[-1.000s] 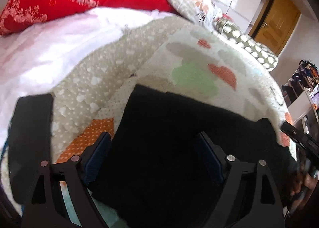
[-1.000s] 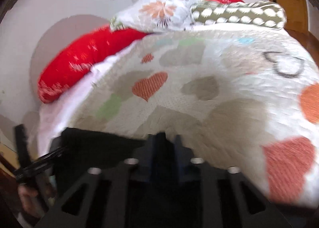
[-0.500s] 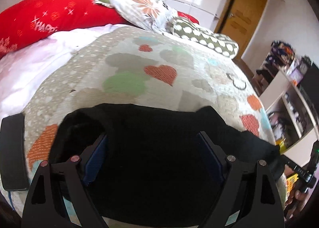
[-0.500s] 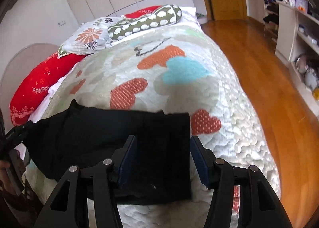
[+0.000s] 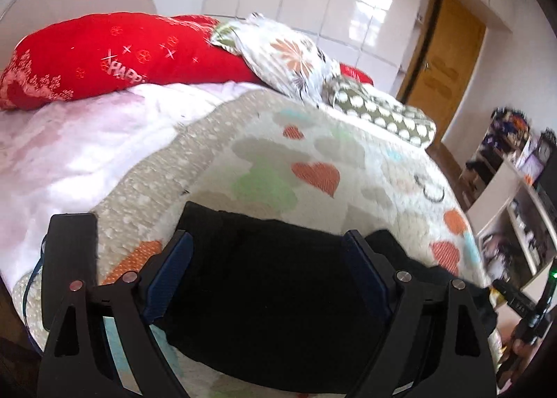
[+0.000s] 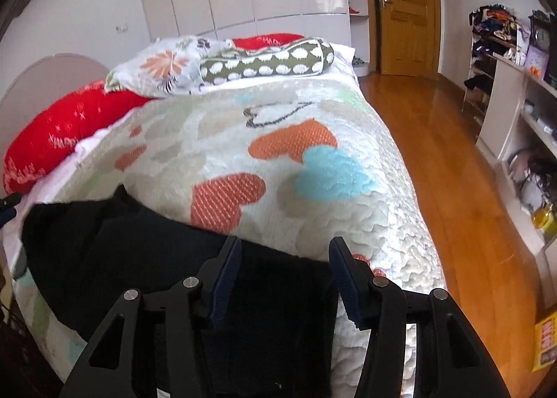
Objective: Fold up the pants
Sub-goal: 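Smooth the folded black pants flat with both grippers and release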
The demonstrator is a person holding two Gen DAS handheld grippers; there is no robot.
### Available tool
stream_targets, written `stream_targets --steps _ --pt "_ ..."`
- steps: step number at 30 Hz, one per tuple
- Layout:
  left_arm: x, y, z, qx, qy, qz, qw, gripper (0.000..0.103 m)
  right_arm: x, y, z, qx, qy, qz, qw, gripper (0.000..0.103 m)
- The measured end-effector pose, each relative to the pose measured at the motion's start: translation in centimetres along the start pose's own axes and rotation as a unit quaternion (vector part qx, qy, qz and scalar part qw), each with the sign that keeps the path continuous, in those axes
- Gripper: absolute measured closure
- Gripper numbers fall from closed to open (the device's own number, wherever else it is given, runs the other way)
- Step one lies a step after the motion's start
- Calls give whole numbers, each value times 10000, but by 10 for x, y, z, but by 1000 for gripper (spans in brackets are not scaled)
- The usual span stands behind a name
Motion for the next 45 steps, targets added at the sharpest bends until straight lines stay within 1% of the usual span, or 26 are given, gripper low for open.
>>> stream_targets --steps 1,2,3,4,5,6,7,8,10,11,12,13,16,18,20,23,26,30,33,34,37,38,40,43,45 --pt "2 0 0 4 54 -81 10000 14 -1 -5 0 110 -46 129 9998 49" --pt "3 -3 -2 90 106 -183 9997 14 -1 -11 -1 236 -70 186 9995 50" --pt "3 -7 -3 163 129 -208 9996 14 0 -20 -3 371 -79 215 9991 56" --pt "2 -12 -6 266 145 -211 9993 14 0 -27 -6 482 -95 222 9985 69" --pt "1 -14 -9 331 133 -210 9991 14 -1 -38 -10 648 -162 198 9976 87" --pt "-2 -16 -12 399 91 -222 9989 14 -2 -41 -12 703 -241 260 9969 88" --pt "-3 -15 -13 418 44 -224 9989 14 -3 -38 -12 661 -300 309 9969 88" --pt "-3 -12 -13 351 17 -198 9992 14 -5 -32 -10 546 -327 292 9975 89" --pt "1 -2 -8 127 66 -101 9998 14 -12 -22 -7 409 -422 200 9981 89" --pt "5 2 -5 42 124 -92 9999 14 -18 -20 -7 405 -452 74 9981 89" --pt "7 4 -2 4 183 -127 9998 14 -23 -21 -8 449 -490 39 9978 89" --pt "8 3 0 15 217 -179 9996 14 -26 -24 -10 497 -553 56 9972 89" --pt "-3 -9 -4 291 93 -322 9990 14 -25 -35 -16 539 -631 84 9965 88" --pt "-18 -18 -12 467 -131 -424 9979 14 -27 -26 -13 380 -815 163 9958 71" --pt "-33 -25 -20 612 -340 -475 9964 14 -31 -11 -11 227 -1003 235 9944 60" --pt "-55 -36 -30 784 -505 -599 9938 14 -23 13 -12 153 -787 330 9962 60" --pt "-71 -43 -37 875 -650 -636 9920 14 2 30 -24 258 -316 584 9975 60" --pt "-89 -52 -47 982 -783 -686 9897 14 33 31 -39 389 128 811 9959 61" --pt "-94 -56 -52 1009 -848 -666 9890 14 41 21 -51 551 256 776 9951 61" --pt "-95 -58 -54 1022 -864 -653 9889 14 41 18 -54 606 307 704 9952 61" --pt "-95 -67 -63 1156 -872 -601 9876 14 28 6 -70 881 381 277 9950 63" --pt "-94 -72 -67 1231 -858 -589 9869 14 21 4 -75 946 313 332 9945 65" --pt "-94 -78 -73 1312 -883 -553 9859 14 16 8 -79 844 217 476 9951 65" --pt "-97 -78 -76 1277 -1064 -448 9851 14 18 14 -80 840 309 426 9951 63" --pt "-98 -76 -75 1299 -1070 -500 9845 14 16 18 -79 862 218 477 9949 62"
Point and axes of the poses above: each gripper's, at about its wrist camera, not at the fingertips, and y roughly against the way its jaws point, x to its left, z to its top, the point moved 3 cm from there along -y, roughly the way its jaws point, and after that the axes turned 8 degrees about -y, right-handed, at the moved point
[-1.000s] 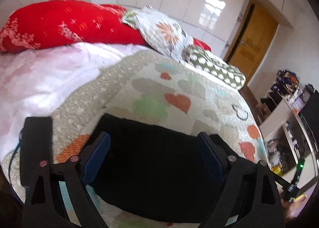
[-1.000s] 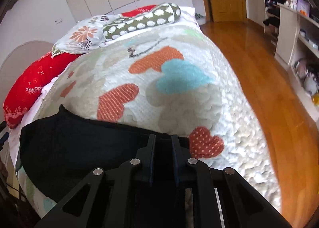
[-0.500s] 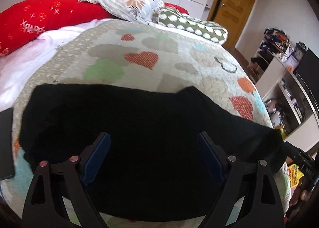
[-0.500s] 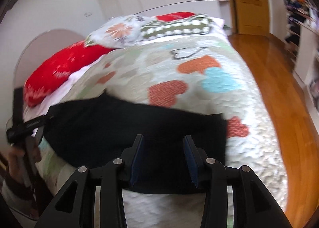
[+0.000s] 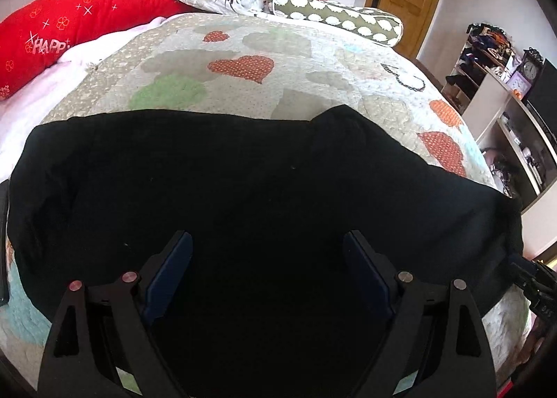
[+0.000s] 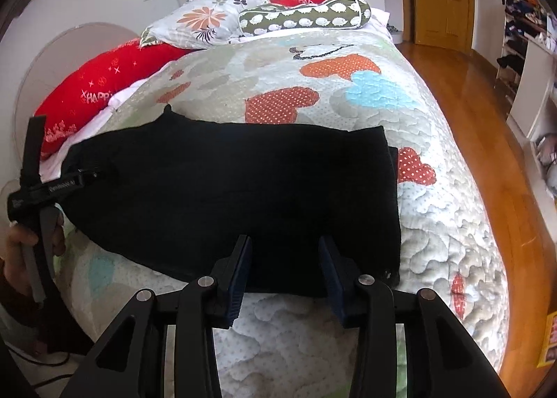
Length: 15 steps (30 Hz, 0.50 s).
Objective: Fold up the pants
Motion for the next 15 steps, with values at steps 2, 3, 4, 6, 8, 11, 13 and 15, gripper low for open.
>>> stream_targets --steps 2,3,4,6,8,11,13,15 --pt "-1 5 1 -8 25 -121 9999 14 -4 6 1 -11 -134 85 9999 62" --pt "-2 9 3 -53 8 -166 9998 14 -6 9 1 -29 -188 111 9998 62" --pt "-3 13 4 -98 -12 -172 9998 14 -9 11 1 -40 -245 119 9996 62" --pt "-2 22 7 -236 -40 -147 9996 14 -12 18 1 -73 -335 191 9992 62" --pt "6 30 8 -345 24 -83 9994 14 -13 18 1 -74 -306 172 9994 61" --pt "26 27 3 -235 237 114 9994 14 -19 9 -5 112 -265 57 9996 61" --pt "34 19 -2 -45 286 173 9994 14 -21 14 -5 44 -343 170 9993 61" --pt "31 13 -5 138 127 54 9998 14 -26 21 -5 3 -542 313 9980 61"
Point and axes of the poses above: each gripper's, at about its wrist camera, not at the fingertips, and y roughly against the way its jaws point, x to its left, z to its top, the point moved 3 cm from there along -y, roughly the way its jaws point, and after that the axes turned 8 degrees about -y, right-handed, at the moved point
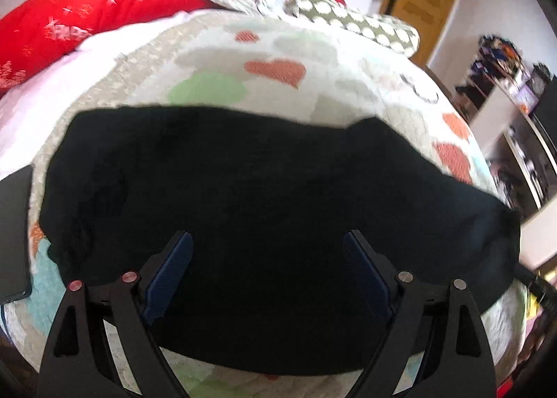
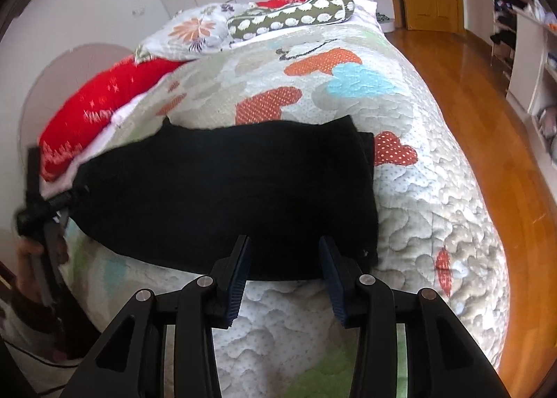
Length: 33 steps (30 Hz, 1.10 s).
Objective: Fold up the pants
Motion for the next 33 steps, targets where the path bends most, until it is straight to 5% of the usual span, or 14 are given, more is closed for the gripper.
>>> stream_targets --steps 1,3,8,14,19,26,27,31,32,33 --pt "-4 -1 0 31 -119 -42 9999 14 -3 4 0 -31 -129 85 9999 60" --pt "-21 2 4 14 -396 -193 9990 14 -14 17 -1 -112 -530 279 9981 40" --pt "-94 13 29 -119 -1261 -1095 9859 14 -32 27 -8 -189 -818 383 9957 40" --pt "-212 -5 52 242 -2569 -2195 9409 14 -47 19 -15 -291 -1126 628 9912 35" --pt "-284 -37 63 586 -3535 -2550 8981 14 -49 18 -18 -420 -1126 815 9894 31" --pt "-348 -73 67 960 -4351 -2596 8568 14 -48 11 -19 -462 -1062 1018 9880 25" --pt "-353 -81 65 1103 -4393 -2575 8535 14 -48 10 -17 -468 -1113 1022 9874 25" --pt "-357 -90 67 1015 -4165 -2688 8625 22 -47 -2 -10 -546 -1342 1037 9840 27" --pt "-357 -90 68 952 -4146 -2697 8639 29 -44 -6 -9 -563 -1319 995 9847 34" --pt "-355 -89 69 919 -4107 -2729 8651 32 -41 -9 -7 -566 -1297 951 9854 52"
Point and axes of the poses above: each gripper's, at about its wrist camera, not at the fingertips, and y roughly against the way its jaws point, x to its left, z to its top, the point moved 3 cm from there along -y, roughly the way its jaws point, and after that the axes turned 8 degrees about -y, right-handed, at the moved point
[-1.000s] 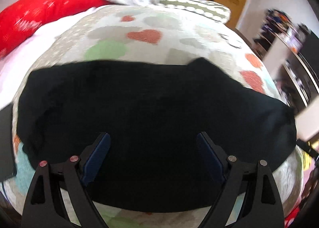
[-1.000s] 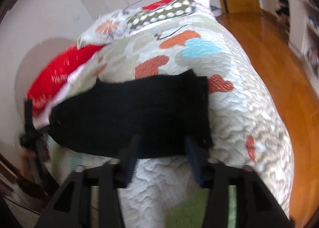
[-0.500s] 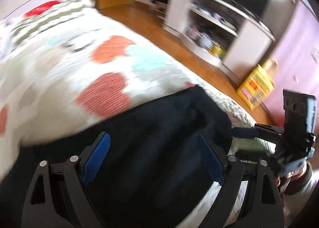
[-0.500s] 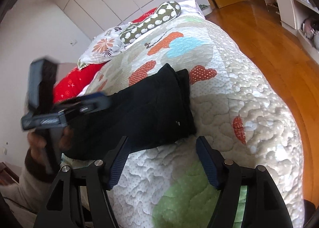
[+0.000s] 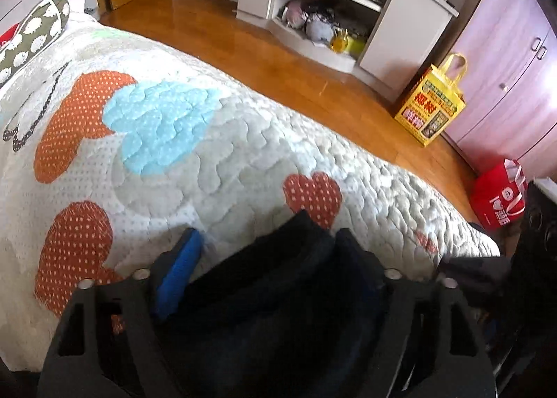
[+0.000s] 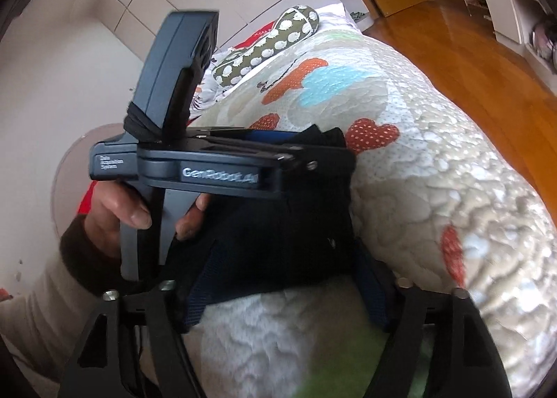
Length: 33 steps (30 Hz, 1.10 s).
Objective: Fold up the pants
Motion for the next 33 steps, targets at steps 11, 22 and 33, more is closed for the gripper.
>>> stream_targets --steps 11,22,33 --pt "56 139 -35 -1251 1306 -119 9834 46 96 19 22 -294 969 617 9929 79" --pt "111 252 -203 -1695 3100 964 9305 18 230 -115 -47 1257 2240 1223 9587 58" --pt "91 183 -257 -1276 3755 741 9150 18 184 -76 -12 875 1897 654 9758 37"
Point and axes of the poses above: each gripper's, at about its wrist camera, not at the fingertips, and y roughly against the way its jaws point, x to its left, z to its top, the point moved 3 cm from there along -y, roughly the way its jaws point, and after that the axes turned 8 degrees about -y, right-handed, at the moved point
